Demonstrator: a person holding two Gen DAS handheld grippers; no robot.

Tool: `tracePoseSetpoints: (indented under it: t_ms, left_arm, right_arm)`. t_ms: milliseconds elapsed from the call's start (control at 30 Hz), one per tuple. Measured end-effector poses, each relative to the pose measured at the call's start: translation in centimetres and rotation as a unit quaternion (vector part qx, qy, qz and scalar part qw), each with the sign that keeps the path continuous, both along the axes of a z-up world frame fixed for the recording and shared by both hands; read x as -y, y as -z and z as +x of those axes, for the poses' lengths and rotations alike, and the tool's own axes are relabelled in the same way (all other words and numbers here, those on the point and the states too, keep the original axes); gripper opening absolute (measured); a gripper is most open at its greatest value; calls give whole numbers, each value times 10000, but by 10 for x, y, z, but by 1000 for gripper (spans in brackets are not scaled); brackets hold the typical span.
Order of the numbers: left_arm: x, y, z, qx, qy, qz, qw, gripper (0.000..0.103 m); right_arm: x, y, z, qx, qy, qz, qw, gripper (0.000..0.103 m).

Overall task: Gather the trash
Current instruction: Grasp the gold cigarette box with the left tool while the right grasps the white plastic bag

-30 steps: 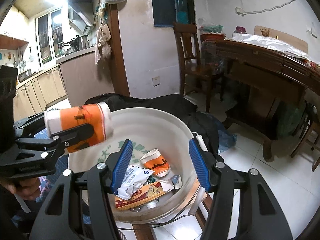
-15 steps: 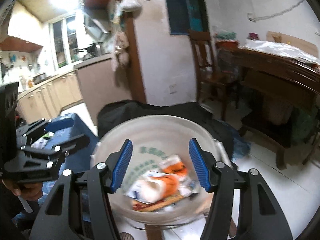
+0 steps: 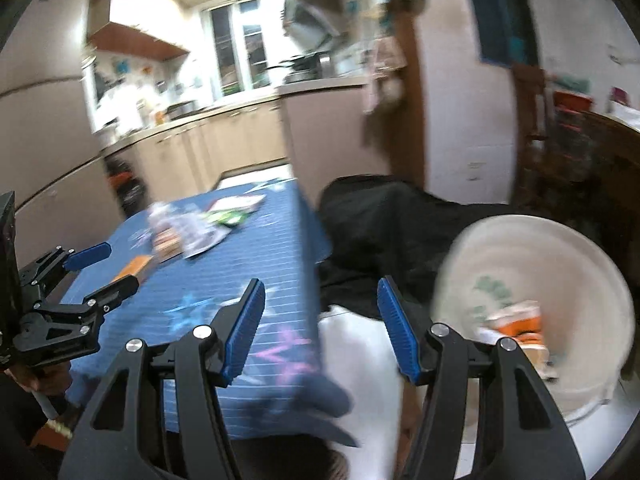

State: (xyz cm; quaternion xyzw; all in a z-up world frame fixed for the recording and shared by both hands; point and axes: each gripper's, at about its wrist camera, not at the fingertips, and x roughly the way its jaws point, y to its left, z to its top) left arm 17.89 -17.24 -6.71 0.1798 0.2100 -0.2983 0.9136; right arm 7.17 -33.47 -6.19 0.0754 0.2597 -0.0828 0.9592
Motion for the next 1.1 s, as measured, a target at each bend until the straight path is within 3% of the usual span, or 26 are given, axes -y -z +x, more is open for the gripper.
tracePoseSetpoints:
  t_ms: [133, 300, 467, 567, 667, 833, 933, 1000, 1067, 1100]
  left_arm:
    - [-51, 19, 14, -189, -680, 113, 9974, 78]
    - [-107, 35, 54, -865, -1372, -164, 9866, 78]
    - [-124, 44, 99, -1265, -1468, -222, 9808, 78]
    - [-112, 52, 122, -1507, -1278, -129, 9802, 78]
    - [-102, 61, 149, -1602, -1340, -68, 9779, 79]
    - [-85, 71, 184, -1751, -1390, 27, 9747, 80]
    - [-84, 77, 202, -2049, -1430, -34, 9683, 80]
    - [-85, 76, 208, -2055, -1420, -124, 9682, 80]
    - [-85, 77, 212, -2080, -1420, -123, 9677, 78]
    - [-85, 77, 213, -2068, -1426, -119, 9679, 74]
  right_arm:
    - [-36, 4, 14, -32, -412, -178, 9990, 57]
    - [-62, 10, 44, -142, -853, -332, 9957, 60]
    - [-74, 17, 89, -314, -1265, -484, 9903, 75]
    - [-75, 20, 140, -498, -1505, -641, 9853, 90]
    - [-74, 23, 191, -770, -1986, -561, 9754, 96]
    - [-84, 40, 264, -1250, -2617, -823, 9535, 96]
    - [-92, 53, 297, -1516, -3039, -901, 9362, 96]
    - [-99, 60, 316, -1647, -3271, -1018, 9250, 91]
    - [-102, 69, 332, -1875, -3340, -1155, 9165, 76]
    - [-102, 73, 337, -1926, -3406, -1192, 9125, 76]
